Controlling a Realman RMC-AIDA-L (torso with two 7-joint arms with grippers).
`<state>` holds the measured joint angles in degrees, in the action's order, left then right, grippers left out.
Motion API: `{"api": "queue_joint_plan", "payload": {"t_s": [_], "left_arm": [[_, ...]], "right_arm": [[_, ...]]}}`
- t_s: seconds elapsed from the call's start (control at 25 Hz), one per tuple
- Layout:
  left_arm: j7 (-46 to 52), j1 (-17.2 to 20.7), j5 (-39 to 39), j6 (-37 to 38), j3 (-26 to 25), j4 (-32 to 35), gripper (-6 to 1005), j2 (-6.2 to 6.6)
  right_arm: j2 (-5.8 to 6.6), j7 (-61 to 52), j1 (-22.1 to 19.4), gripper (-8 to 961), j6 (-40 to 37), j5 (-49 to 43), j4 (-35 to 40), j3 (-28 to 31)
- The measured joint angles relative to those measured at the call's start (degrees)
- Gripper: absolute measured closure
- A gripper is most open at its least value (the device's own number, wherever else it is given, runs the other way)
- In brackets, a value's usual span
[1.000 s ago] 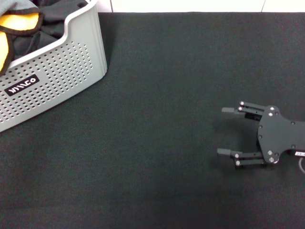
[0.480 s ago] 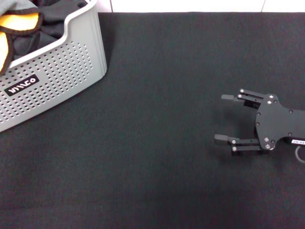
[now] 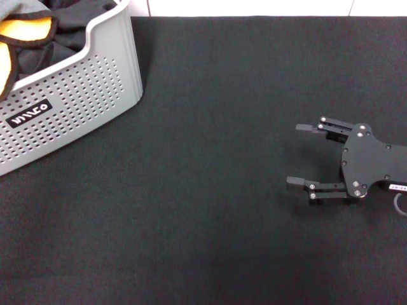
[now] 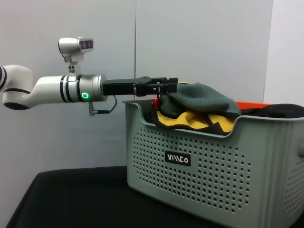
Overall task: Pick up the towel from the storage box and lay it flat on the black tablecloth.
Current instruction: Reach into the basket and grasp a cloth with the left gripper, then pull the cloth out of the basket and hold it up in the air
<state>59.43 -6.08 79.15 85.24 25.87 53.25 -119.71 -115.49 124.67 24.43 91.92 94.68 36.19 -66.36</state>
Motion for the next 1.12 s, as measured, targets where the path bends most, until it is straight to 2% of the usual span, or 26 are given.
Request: {"api": "queue_joint_plan", "payload": {"t_s": [0.2, 0.4, 0.64, 0.72, 0.92, 1.12], "left_arm": [[-0.29, -0.13, -0.18, -0.24, -0.65, -0.72, 234, -0.03], [-0.58, -1.44, -0.20, -0.54, -2.75, -3.02, 309, 0.02], [0.15, -1.94, -1.95, -0.68, -2.83, -4.44, 521, 0.02], [0.86, -2.03, -3.45, -0.25, -2.83, -5.36, 705, 0.07], [3.14, -2.12, -6.40, 4.24, -2.58, -6.06, 954, 0.09], [7.98, -2.22, -14.01, 17.70, -2.37, -6.09, 969, 0.06]], "right_arm": [[0.00, -0.02, 0.01, 100, 0.19, 0.00, 0.01, 0.00], [0.00, -0.06, -0.29, 99, 0.62, -0.02, 0.01, -0.19], [0.00, -0.10, -0.51, 99, 2.01, -0.03, 0.02, 0.01], [0.00, -0.20, -0.52, 99, 2.30, -0.03, 0.02, 0.01], [0.00, -0.32, -0.53, 100, 2.41, -0.03, 0.02, 0.00], [0.00, -0.33, -0.53, 102, 2.46, -0.02, -0.05, 0.00]]}}
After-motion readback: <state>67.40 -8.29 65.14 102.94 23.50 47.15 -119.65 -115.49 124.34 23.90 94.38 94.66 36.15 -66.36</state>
